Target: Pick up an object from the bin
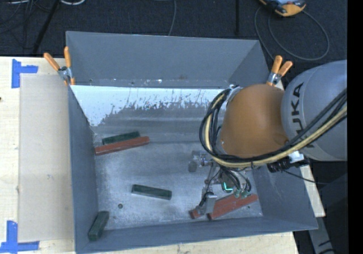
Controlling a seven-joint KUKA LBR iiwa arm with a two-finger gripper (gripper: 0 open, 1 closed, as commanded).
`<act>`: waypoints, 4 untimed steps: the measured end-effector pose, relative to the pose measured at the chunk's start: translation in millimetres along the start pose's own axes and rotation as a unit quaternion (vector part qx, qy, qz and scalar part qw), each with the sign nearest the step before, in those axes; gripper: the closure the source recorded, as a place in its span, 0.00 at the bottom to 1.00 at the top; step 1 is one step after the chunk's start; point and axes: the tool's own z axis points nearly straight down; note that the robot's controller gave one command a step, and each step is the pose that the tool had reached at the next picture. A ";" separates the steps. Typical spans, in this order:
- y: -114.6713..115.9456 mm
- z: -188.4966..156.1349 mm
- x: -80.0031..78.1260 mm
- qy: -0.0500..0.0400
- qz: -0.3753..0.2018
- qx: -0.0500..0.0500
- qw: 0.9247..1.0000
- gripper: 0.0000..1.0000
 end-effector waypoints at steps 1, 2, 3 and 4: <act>-0.2 -3.0 -1.7 -0.004 0.001 0.000 1.000 0.00; 13.6 43.4 2.9 -0.006 -0.040 0.000 0.999 0.00; 18.4 56.1 3.7 -0.003 -0.049 0.001 0.999 0.00; 29.4 70.5 0.3 -0.002 -0.054 0.001 0.999 0.00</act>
Offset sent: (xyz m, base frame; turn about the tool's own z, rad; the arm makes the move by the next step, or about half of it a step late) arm -0.0116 0.0303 -0.0986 -0.1769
